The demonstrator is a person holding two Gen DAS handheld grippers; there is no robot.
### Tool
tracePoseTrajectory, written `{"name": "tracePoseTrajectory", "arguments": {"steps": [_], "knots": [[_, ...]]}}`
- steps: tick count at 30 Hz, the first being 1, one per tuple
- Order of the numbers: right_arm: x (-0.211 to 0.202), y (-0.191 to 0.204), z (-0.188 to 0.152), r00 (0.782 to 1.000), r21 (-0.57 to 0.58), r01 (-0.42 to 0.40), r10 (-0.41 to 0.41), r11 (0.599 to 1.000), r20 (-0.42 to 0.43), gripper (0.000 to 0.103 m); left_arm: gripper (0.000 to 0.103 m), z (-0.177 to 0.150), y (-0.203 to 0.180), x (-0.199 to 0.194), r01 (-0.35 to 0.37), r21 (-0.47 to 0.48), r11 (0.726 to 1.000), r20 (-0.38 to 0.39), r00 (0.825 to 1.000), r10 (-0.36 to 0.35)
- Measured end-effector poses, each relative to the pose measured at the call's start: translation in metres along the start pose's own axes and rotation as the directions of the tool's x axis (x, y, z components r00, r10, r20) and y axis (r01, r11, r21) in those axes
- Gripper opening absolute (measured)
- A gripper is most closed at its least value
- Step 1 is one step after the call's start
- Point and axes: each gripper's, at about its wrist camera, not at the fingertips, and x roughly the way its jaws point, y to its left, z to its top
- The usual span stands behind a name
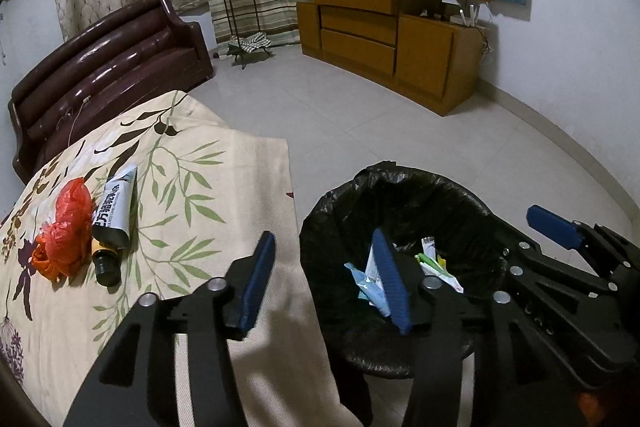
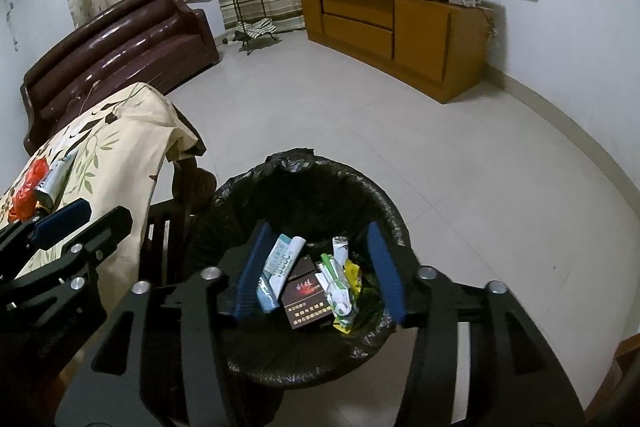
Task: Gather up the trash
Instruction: 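Carry the white-green bag and blue tube over the bin and release both, then move both open tools back toward the orange bag on the bed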
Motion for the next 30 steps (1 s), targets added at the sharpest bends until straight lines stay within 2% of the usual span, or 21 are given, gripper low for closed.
{"name": "tracePoseTrajectory", "arguments": {"steps": [4,11,17,26,30], "knots": [[-0.005,-0.002,0.0,1.0,0.009,0.007,-0.007,1.0,0.005,0.062,0.064,0.001,0.004,-0.001,0.01,-0.02,1.0,0.005,1.0,-0.01],[-0.011,0.0,-0.002,1.0,0.015,0.019,-0.02,1.0,0.007,0.064,0.07,0.001,0.014,-0.008,0.026,-0.053,0.998,0.013,1.0,-0.025],[-0.013,0.005,-0.003,1.0,0.007,0.014,-0.014,1.0,0.006,0.066,0.071,-0.006,0.031,-0.016,0.014,-0.07,0.997,0.019,1.0,-0.012],[-0.013,0.046,-0.006,0.999,-0.048,-0.032,0.032,0.998,-0.004,0.066,0.071,-0.018,0.082,-0.03,-0.05,-0.137,0.989,0.01,0.999,0.052],[-0.013,0.07,-0.004,0.998,-0.076,-0.065,0.064,0.995,-0.01,0.066,0.073,-0.021,0.108,-0.038,-0.101,-0.168,0.981,0.016,0.994,0.105]]}}
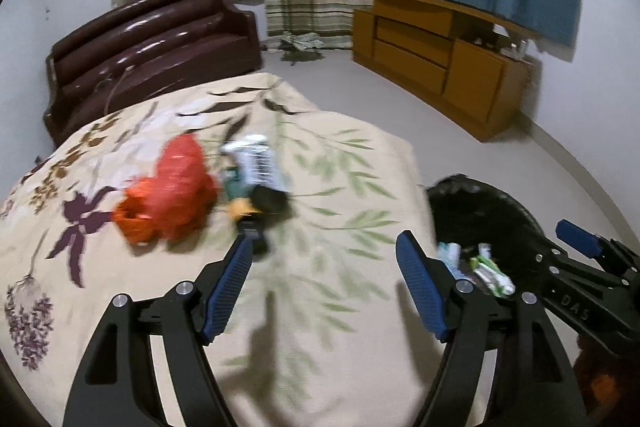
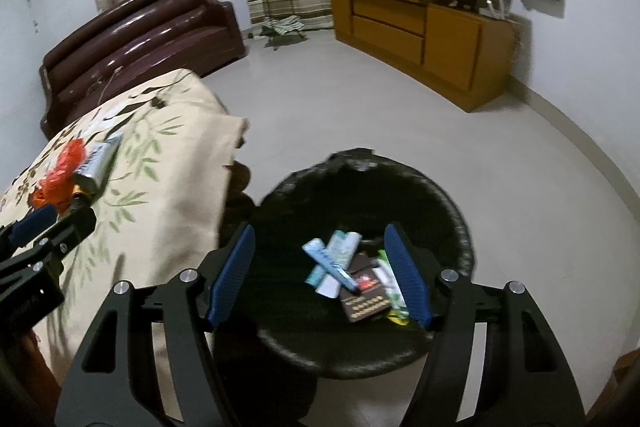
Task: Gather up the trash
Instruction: 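Move both open tools back toward the orange bag on the bed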
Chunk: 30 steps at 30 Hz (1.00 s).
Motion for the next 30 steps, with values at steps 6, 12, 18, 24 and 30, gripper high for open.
{"name": "tracePoseTrajectory", "arguments": {"steps": [6,12,18,24,30], "knots": [[0.0,0.036,0.008,0.999,-0.053,-0.045,0.045,0.998,0.007,0.066,0.074,0.004,0.04,-0.003,-0.081,-0.057,0.995,0.018,0.996,0.083],[0.0,0.063,0.019,0.997,-0.086,-0.076,0.078,0.993,0.016,0.066,0.074,0.009,0.081,-0.005,-0.141,-0.105,0.984,0.03,0.989,0.144],[0.005,0.082,0.024,0.995,-0.11,-0.095,0.097,0.989,0.013,0.066,0.074,0.008,0.113,-0.002,-0.15,-0.139,0.979,0.009,0.988,0.153],[0.009,0.097,0.029,0.994,-0.12,-0.109,0.111,0.987,0.007,0.066,0.075,0.014,0.115,0.007,-0.153,-0.118,0.981,0.011,0.988,0.155],[0.012,0.109,0.03,0.993,-0.135,-0.117,0.118,0.984,0.001,0.066,0.075,0.012,0.135,0.018,-0.173,-0.136,0.975,-0.009,0.985,0.174]]}}
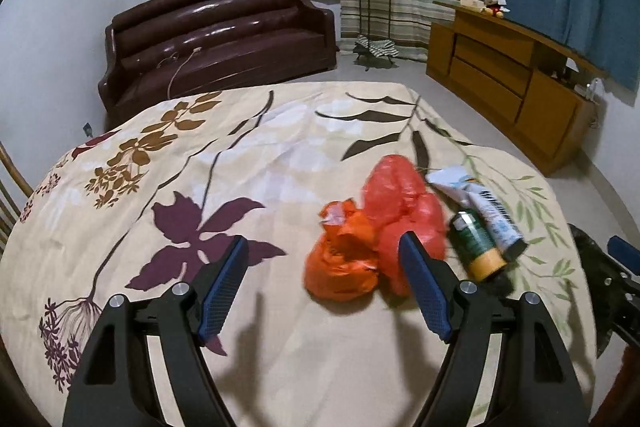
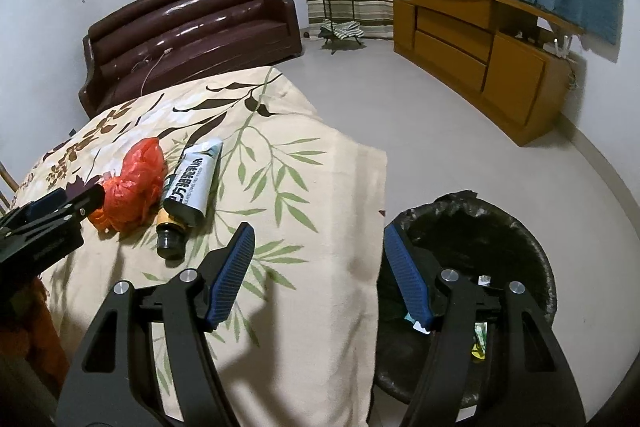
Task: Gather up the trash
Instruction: 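Move both open tools back toward the orange bag on the bed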
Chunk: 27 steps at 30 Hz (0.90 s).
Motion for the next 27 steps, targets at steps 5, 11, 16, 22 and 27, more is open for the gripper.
{"name": "tracePoseTrajectory", "arguments": {"steps": [5,11,16,22,27], "knots": [[0.005,0.004,0.0,1.0,-0.004,-0.006,0.006,1.0,-0.009,0.066,0.075,-0.001,0.01,0.006,-0.007,-0.01,1.0,-0.016,1.0,0.007],[0.01,0.008,-0.001,1.0,-0.009,-0.011,0.01,1.0,-0.018,0.066,0.075,-0.002,0.013,0.007,0.042,-0.019,0.999,-0.023,0.999,-0.042],[0.011,0.01,0.0,1.0,-0.01,-0.011,0.011,1.0,-0.019,0.066,0.075,-0.004,0.018,0.013,0.035,-0.03,0.999,-0.044,0.998,-0.036],[0.012,0.012,0.0,1.0,-0.008,-0.011,0.011,1.0,-0.023,0.066,0.075,-0.006,0.027,0.009,0.064,-0.083,0.994,-0.043,0.997,-0.068],[0.013,0.012,-0.001,1.0,-0.009,-0.011,0.011,1.0,-0.025,0.066,0.075,-0.005,0.021,0.009,0.05,-0.053,0.997,-0.036,0.998,-0.052]]}}
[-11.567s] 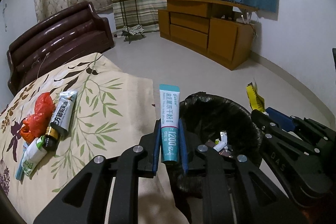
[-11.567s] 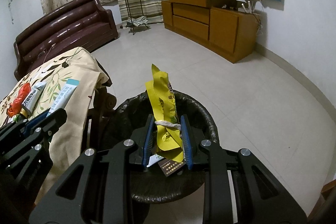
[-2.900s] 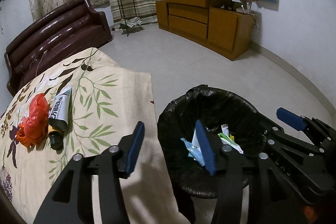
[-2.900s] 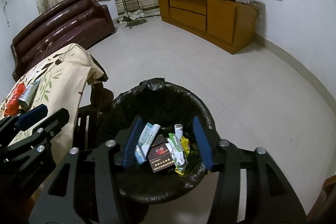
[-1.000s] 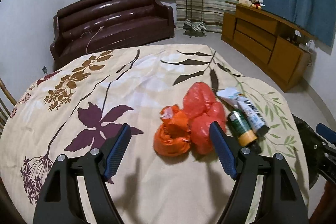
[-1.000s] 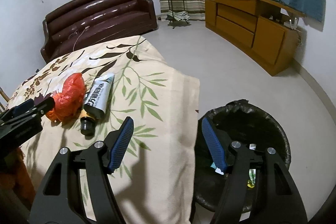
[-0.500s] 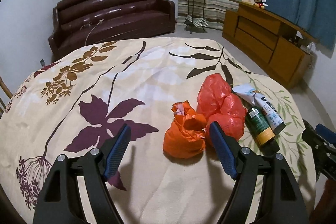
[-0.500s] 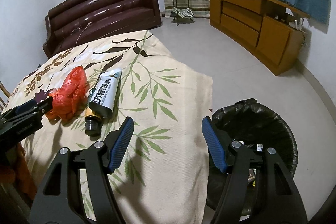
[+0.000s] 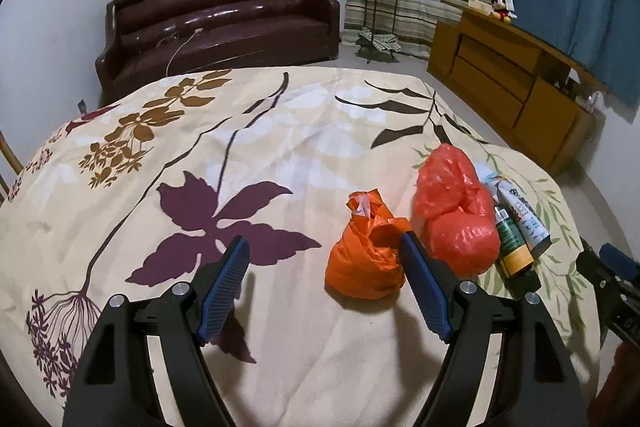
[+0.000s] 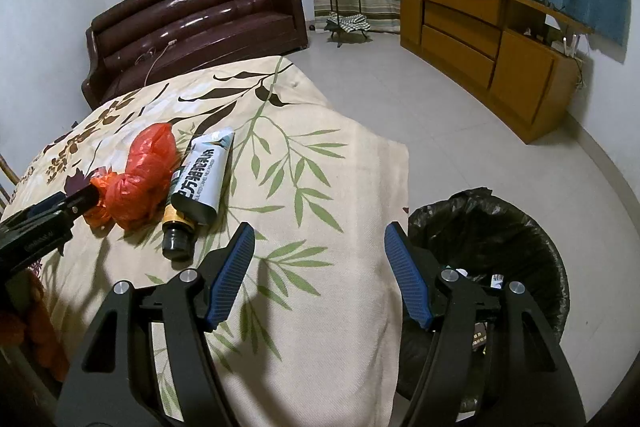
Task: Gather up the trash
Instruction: 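Move both open tools back toward the orange bag on the bed, then grasp the orange bag with the left tool while the right tool grasps the white tube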
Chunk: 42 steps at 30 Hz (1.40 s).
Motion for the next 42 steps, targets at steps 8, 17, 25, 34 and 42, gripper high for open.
{"name": "tracePoseTrajectory", "arguments": {"steps": [8,17,25,34,42], "knots": [[0.002,0.002,0.0,1.0,-0.007,0.001,-0.001,1.0,-0.001,0.066,0.065,0.004,-0.006,0.009,0.013,0.031,0.999,-0.014,1.0,-0.013],[0.005,0.005,0.001,1.0,-0.014,0.001,-0.001,1.0,-0.003,0.066,0.041,0.004,-0.011,0.012,0.044,0.064,0.997,-0.02,0.999,-0.042],[0.006,0.008,0.001,1.0,-0.017,0.0,0.0,1.0,-0.002,0.066,0.04,0.002,-0.011,0.01,0.049,0.068,0.997,-0.009,0.999,-0.048],[0.006,0.021,0.007,1.0,-0.038,-0.014,0.015,0.999,0.011,0.066,0.04,-0.001,-0.002,0.0,0.033,0.059,0.998,0.01,0.999,-0.034],[0.006,0.046,0.024,0.998,-0.081,-0.049,0.052,0.995,0.032,0.066,0.04,0.0,0.017,-0.01,-0.009,0.04,0.999,0.032,0.999,0.008]]}}
